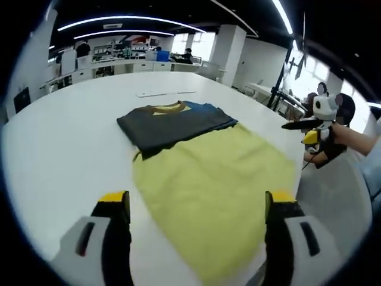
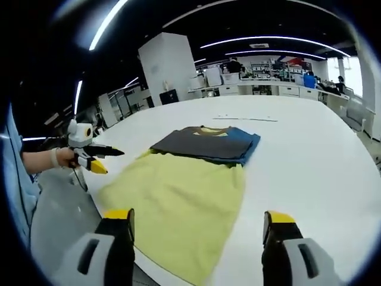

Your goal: Fold the garment on the visible template until the final outline fits inside the template.

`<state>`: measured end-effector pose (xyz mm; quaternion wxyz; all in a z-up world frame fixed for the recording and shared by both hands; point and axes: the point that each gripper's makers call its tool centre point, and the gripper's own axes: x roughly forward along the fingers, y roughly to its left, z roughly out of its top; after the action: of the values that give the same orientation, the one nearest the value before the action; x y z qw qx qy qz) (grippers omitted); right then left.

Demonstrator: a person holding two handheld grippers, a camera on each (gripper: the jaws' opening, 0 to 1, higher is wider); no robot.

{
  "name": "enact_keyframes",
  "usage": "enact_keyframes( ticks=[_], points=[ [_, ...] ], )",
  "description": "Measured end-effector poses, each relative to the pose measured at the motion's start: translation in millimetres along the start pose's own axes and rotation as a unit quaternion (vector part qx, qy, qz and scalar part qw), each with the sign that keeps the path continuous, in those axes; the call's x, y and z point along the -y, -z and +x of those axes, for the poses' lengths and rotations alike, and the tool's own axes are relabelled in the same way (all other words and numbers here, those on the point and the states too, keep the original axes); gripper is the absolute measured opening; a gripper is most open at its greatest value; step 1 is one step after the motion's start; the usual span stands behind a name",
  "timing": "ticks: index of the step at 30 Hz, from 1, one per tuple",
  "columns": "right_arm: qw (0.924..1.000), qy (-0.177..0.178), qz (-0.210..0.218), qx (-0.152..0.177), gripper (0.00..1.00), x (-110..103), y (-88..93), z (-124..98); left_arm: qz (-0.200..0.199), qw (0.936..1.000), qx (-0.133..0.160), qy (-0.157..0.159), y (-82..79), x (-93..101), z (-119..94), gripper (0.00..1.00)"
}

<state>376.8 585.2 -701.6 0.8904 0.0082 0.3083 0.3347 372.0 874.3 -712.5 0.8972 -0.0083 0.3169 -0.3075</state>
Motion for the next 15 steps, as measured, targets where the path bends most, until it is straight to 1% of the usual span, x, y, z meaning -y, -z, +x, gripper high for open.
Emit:
enact_keyframes(
  ticks=[3, 7, 13, 15],
  points=[
    [1.0000, 0.002, 0.000, -0.001, 0.88, -1, 2.8, -2, -0.004, 1.0000, -0.003, -0.002, 4.6, 1.2, -5, 0.90],
    [1.0000, 0.004, 0.005, -0.006, 0.83, -2, 10.3, -4, -0.015, 0.9998, -0.007, -0.007, 11.8, 0.9, -9, 0.87],
    [0.9996, 0.012, 0.012, -0.020, 0.80, 1, 24.3, -7, -0.022, 0.9993, -0.028, -0.004, 25.5, 5.0, -13, 0.86],
    [0.9995, 0.015, 0.014, -0.022, 0.79, 2, 27.7, -9, -0.031, 0.9989, -0.035, 0.000, 31.1, 8.4, -14, 0.84]
  ],
)
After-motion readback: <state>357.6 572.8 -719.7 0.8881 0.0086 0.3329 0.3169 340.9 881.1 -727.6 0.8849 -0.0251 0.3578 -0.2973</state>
